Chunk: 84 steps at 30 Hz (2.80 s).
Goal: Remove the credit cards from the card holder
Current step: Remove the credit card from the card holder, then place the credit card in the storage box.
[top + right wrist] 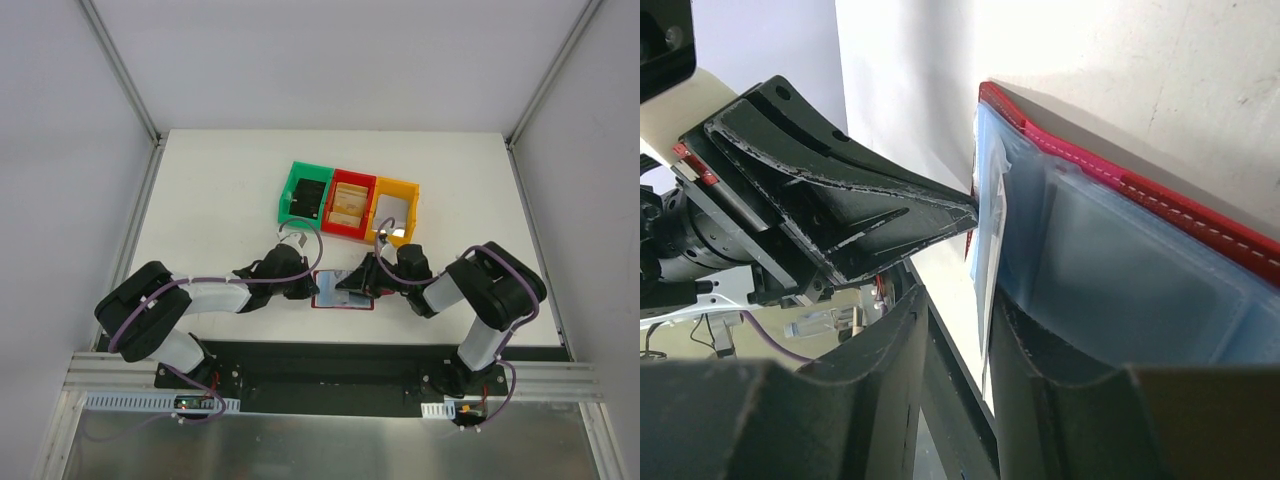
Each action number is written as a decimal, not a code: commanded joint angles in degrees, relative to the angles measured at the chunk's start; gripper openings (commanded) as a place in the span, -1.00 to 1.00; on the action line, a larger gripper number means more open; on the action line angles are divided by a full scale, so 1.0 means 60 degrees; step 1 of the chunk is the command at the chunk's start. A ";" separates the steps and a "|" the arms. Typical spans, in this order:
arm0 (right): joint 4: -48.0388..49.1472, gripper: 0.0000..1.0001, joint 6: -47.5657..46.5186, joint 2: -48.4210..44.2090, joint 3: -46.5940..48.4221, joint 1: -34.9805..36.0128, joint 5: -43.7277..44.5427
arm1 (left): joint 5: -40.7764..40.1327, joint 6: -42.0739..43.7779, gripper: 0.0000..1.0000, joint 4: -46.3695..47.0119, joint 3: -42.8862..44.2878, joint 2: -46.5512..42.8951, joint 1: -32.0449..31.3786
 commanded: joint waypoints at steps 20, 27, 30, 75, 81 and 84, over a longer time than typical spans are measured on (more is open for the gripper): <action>0.0312 -0.73 -0.0340 -0.0540 -0.0244 -0.0435 -0.0266 | -0.0420 0.0056 -1.00 -0.0778 -0.0354 0.0248 0.0163; -0.0127 -0.99 -0.0589 -0.0774 -0.0244 -0.0479 -0.0266 | -0.0420 0.0070 -1.00 -0.0778 -0.0368 0.0131 0.0163; -0.0463 -0.99 -0.0765 -0.0950 -0.0273 -0.0508 -0.0208 | -0.0420 0.0056 -1.00 -0.0778 -0.0398 0.0087 0.0148; -1.3779 -0.99 -0.8660 -0.8742 0.3520 -0.0377 0.2752 | 0.1745 0.1198 0.10 0.2979 -0.1626 -0.4716 0.0148; -1.5214 -0.99 -0.9115 -0.7925 0.4647 -0.0333 0.0119 | 0.3853 0.0803 0.12 0.5124 -0.1790 -0.4499 0.0177; -1.5492 -0.99 -0.9348 -0.7938 0.4838 -0.0142 -0.0412 | 0.4806 0.0700 0.15 0.5183 -0.1424 -0.4308 0.0207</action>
